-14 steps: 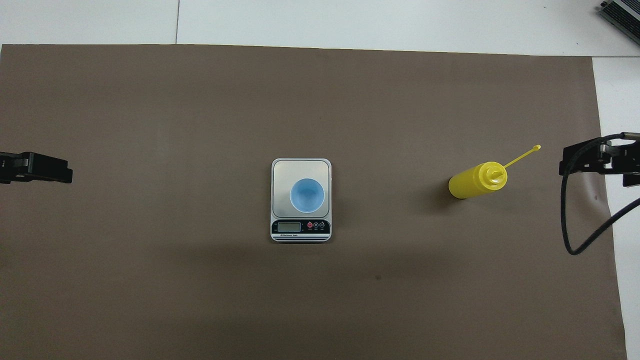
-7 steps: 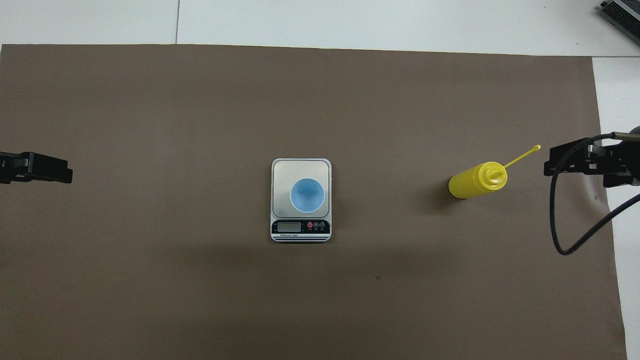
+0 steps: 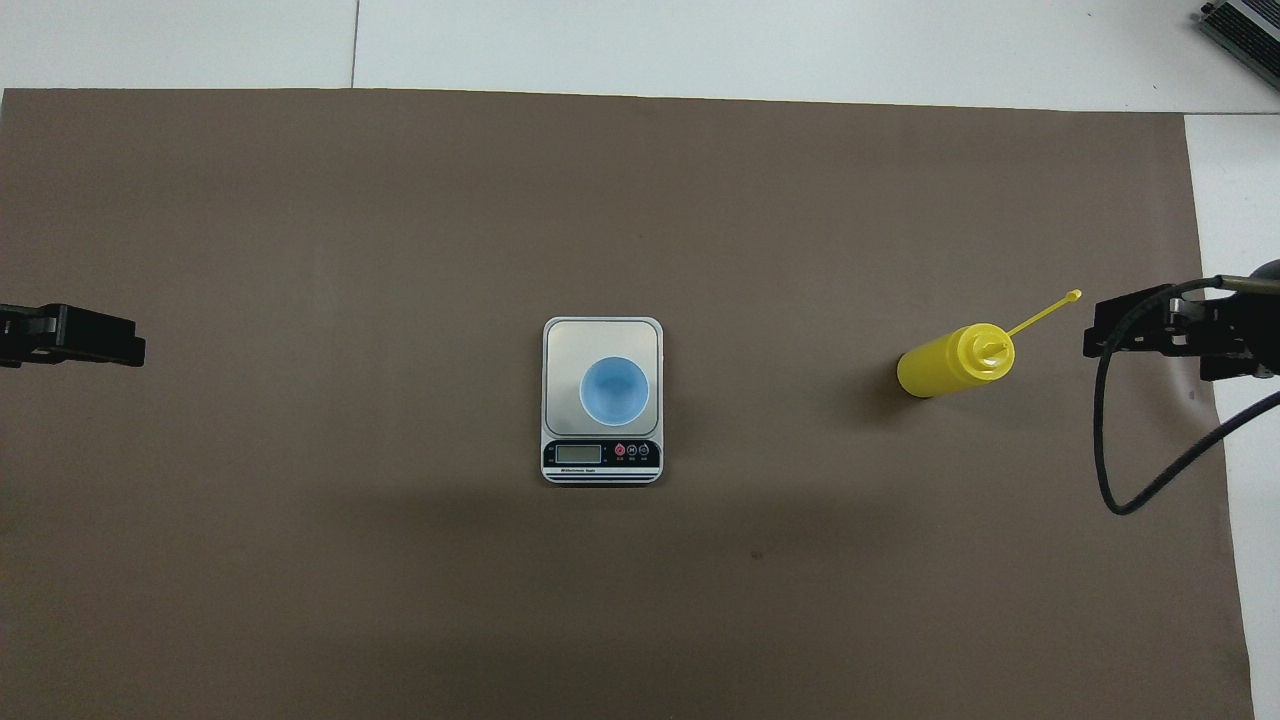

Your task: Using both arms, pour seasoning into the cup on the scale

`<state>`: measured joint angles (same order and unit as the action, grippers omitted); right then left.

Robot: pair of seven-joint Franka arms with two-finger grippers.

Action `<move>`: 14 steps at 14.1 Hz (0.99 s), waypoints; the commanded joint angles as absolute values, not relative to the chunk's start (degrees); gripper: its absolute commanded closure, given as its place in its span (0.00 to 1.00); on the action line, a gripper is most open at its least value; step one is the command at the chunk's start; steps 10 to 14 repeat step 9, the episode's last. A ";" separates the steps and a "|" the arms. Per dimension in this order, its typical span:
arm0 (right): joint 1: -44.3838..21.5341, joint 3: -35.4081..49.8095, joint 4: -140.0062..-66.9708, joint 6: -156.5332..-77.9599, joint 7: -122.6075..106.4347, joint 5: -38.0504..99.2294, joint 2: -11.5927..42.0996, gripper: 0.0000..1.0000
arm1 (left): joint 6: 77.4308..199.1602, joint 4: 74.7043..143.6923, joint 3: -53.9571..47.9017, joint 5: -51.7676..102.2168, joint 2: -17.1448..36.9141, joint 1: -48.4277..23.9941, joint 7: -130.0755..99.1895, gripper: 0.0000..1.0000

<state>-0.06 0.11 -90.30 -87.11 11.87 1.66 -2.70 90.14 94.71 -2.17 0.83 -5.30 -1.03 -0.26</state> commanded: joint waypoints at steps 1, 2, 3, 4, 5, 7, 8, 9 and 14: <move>0.18 0.35 -92.72 -90.00 11.78 0.70 -4.31 0.00 | 89.30 95.19 -2.72 1.14 -6.15 -0.18 -0.88 0.00; 0.18 0.35 -92.72 -90.52 11.69 0.70 -4.31 0.00 | 89.30 95.19 -2.72 1.14 -6.15 -0.18 -0.88 0.00; 0.18 0.35 -92.72 -91.14 10.47 0.62 -4.31 0.00 | 89.30 95.19 -2.72 1.14 -6.24 -0.18 -0.88 0.00; 0.18 0.35 -92.72 -91.49 8.81 0.18 -4.22 0.00 | 89.30 95.19 -2.72 1.14 -6.15 -0.18 -0.88 0.00; 0.26 0.35 -92.72 -91.58 7.66 -0.09 -4.22 0.00 | 89.30 95.19 -2.72 1.14 -6.15 -0.18 -0.88 0.00; 0.18 0.35 -92.72 -91.41 7.38 -0.18 -4.22 0.00 | 89.30 95.19 -2.72 1.14 -6.24 -0.18 -0.88 0.00; 0.18 0.35 -92.72 -91.15 7.38 -0.18 -4.22 0.00 | 89.30 95.19 -2.72 1.14 -6.15 -0.18 -0.88 0.00; 0.18 0.35 -92.72 -90.88 7.38 -0.18 -4.31 0.00 | 89.30 95.19 -2.72 1.14 -6.24 -0.18 -0.88 0.00; 0.18 0.35 -92.72 -90.88 7.38 -0.18 -4.31 0.00 | 89.30 95.19 -2.72 1.14 -6.24 -0.18 -0.88 0.00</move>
